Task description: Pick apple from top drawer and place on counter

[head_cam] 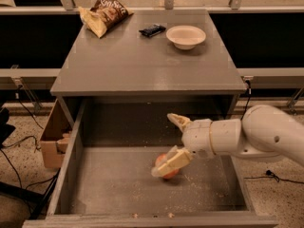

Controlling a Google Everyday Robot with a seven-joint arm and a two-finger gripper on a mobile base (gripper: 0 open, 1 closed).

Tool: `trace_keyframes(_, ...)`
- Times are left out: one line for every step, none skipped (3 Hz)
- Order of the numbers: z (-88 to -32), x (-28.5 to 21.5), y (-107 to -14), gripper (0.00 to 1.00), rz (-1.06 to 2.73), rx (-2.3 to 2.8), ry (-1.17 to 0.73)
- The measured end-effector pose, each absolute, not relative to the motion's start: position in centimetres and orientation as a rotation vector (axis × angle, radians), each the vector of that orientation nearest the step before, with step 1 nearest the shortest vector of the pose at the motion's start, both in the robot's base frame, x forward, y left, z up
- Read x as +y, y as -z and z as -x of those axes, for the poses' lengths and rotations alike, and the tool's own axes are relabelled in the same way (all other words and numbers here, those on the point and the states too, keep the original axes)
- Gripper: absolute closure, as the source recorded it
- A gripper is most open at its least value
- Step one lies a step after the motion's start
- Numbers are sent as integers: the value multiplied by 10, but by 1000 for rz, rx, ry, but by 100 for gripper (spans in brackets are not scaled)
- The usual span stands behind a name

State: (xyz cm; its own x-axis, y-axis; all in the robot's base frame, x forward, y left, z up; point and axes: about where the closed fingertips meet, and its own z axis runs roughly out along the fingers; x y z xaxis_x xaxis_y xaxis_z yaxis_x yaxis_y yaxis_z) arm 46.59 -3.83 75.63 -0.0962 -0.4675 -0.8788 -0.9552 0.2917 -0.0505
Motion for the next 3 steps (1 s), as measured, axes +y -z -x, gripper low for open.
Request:
trace_keyframes(-506,-22,-725,0,1149,1621,-665)
trace_keyframes(-536,-45,-708,0,1036,1654,-529)
trace_keyframes(-534,-45,-706,0,1043,1658,-550)
